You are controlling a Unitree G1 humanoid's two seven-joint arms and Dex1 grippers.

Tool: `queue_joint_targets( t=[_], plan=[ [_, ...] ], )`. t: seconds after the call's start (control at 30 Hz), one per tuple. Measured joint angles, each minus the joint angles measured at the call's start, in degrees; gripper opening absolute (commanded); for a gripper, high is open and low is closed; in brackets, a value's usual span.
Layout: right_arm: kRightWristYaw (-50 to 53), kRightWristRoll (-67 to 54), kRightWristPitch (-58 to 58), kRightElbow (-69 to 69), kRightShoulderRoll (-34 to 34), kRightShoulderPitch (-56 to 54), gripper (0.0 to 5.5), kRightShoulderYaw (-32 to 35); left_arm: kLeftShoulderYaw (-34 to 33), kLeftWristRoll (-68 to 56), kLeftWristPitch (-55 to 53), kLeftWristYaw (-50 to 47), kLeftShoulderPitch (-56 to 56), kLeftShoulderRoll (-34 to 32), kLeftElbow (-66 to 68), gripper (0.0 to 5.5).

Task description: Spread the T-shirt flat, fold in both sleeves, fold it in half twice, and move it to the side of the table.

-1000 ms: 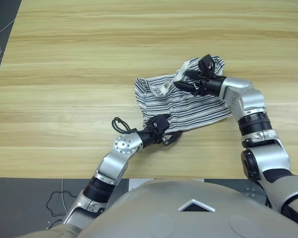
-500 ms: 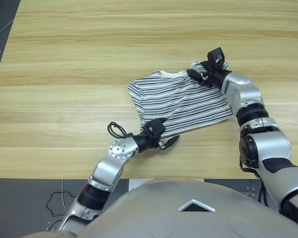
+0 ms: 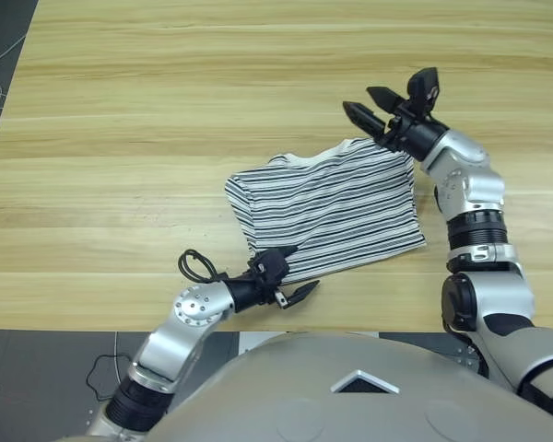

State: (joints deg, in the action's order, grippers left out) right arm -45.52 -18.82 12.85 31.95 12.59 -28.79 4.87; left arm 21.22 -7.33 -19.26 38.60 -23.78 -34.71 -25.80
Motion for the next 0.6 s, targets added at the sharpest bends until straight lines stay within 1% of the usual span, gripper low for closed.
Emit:
queue_joint_targets(
  t=[0.03,0.1,0.17,0.2,0.27,0.3,0.33,0.4,0.5,0.6],
  plan=[
    [0.3,-0.6,0.7,-0.6,0.6,-0.6,3.71,0.9,-1.1,0.4,2.0,1.8,2.0,-1.9,2.2,4.10],
    [0.5,-1.8,1.6,-2.9,1.1,-2.0,3.71,1.8,-3.7,1.5,8.9,5.6,9.9,-7.5,10.4,4.10],
    [0.8,-2.3,2.4,-4.4,1.0,-2.0,3.71,1.9,-4.9,5.9,15.1,5.9,19.9,-11.9,21.1,4.10],
    [0.8,-2.6,2.4,-5.1,0.9,-1.9,3.71,1.9,-5.0,9.1,16.5,4.8,25.3,-13.1,26.8,4.10],
    [0.9,-2.9,2.7,-7.4,0.7,-0.9,3.71,1.8,-4.1,18.7,18.8,-0.1,36.9,-13.4,40.2,4.10],
    [0.9,-2.8,2.7,-7.7,0.6,-0.3,3.71,1.5,-4.0,21.0,20.0,-3.0,40.9,-12.5,43.4,4.10],
    [0.9,-2.7,2.7,-7.8,0.7,0.0,3.71,1.1,-4.2,22.0,21.5,-5.0,44.2,-11.2,44.6,4.10],
    [2.7,3.0,-0.6,-6.1,1.9,0.4,3.71,-2.3,-6.3,22.1,23.9,-7.7,50.6,-9.1,45.4,4.10],
    [6.2,14.4,-9.7,-0.2,5.7,0.3,3.71,-8.4,-7.5,22.2,24.8,-8.0,50.5,-9.3,47.8,4.10],
    [12.8,28.5,-23.6,8.0,10.8,-3.0,3.71,-16.2,-8.4,21.7,25.2,-7.5,46.4,-9.3,49.4,4.10]
  ],
)
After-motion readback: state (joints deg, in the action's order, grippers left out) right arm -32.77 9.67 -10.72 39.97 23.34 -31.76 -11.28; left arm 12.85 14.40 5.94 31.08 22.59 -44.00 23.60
